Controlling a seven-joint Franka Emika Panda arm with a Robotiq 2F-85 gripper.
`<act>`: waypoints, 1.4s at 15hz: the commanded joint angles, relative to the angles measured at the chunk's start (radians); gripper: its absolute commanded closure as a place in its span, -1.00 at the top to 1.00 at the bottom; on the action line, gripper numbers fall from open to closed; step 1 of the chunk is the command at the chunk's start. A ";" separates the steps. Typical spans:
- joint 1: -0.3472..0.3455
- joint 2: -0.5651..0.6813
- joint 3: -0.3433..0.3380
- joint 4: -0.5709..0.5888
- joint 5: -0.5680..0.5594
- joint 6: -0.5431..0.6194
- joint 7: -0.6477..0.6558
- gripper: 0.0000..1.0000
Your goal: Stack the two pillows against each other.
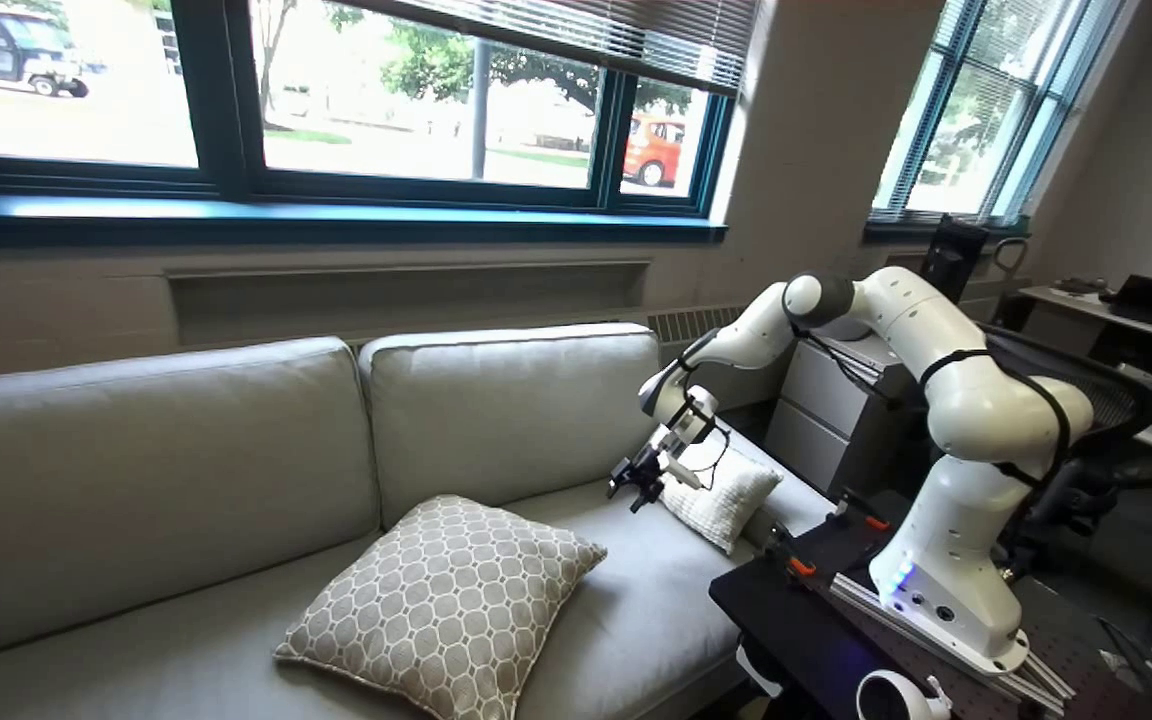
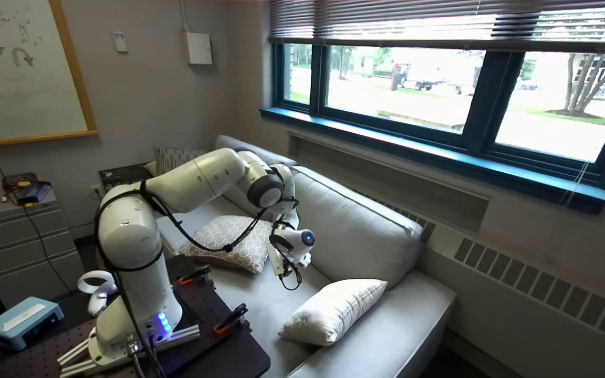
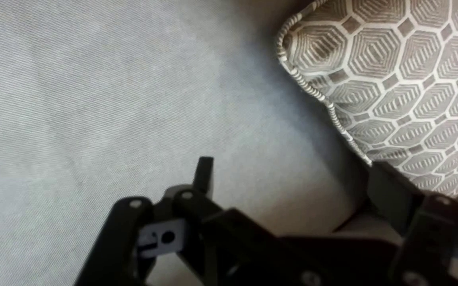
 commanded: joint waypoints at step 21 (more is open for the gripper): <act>0.391 0.273 -0.171 0.576 -0.145 -0.861 0.078 1.00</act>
